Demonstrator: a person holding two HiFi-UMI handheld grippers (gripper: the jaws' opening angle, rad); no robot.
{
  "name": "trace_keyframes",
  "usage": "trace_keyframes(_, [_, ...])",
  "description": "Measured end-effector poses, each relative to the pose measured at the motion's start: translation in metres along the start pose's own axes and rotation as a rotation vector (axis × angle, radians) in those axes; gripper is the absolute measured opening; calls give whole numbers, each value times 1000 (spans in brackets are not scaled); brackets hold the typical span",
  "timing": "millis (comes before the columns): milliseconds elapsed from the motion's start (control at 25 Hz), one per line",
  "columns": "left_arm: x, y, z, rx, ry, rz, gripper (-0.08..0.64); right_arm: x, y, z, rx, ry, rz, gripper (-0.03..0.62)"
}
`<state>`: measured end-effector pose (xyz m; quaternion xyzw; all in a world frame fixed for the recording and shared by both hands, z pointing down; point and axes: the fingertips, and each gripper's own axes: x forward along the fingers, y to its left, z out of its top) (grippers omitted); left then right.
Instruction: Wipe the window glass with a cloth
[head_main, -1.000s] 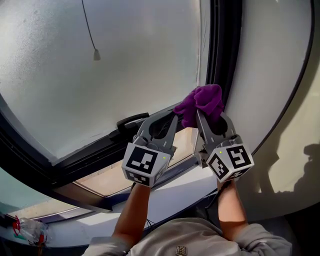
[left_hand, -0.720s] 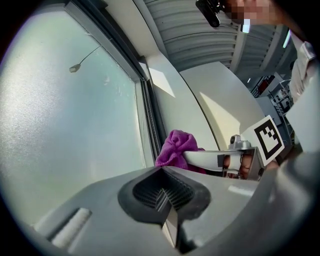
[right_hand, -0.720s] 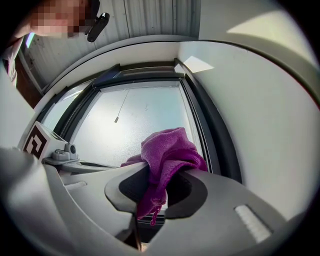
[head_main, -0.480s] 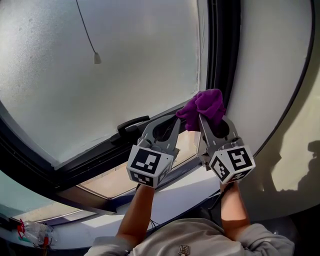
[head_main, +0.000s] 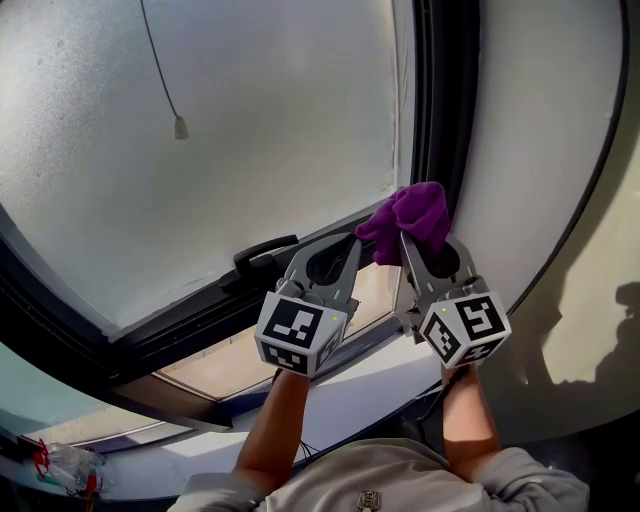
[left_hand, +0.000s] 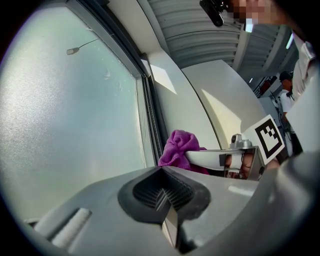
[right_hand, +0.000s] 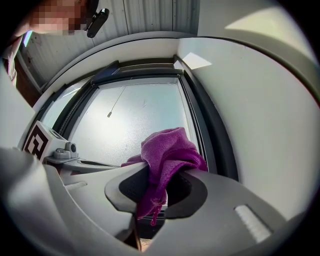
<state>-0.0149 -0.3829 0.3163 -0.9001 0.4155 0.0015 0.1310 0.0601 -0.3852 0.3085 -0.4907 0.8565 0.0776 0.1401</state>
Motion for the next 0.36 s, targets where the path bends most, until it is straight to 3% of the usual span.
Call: trace_keyframes(360, [1, 0, -4, -18, 21, -9, 2, 2, -1, -3, 2, 12, 5, 104])
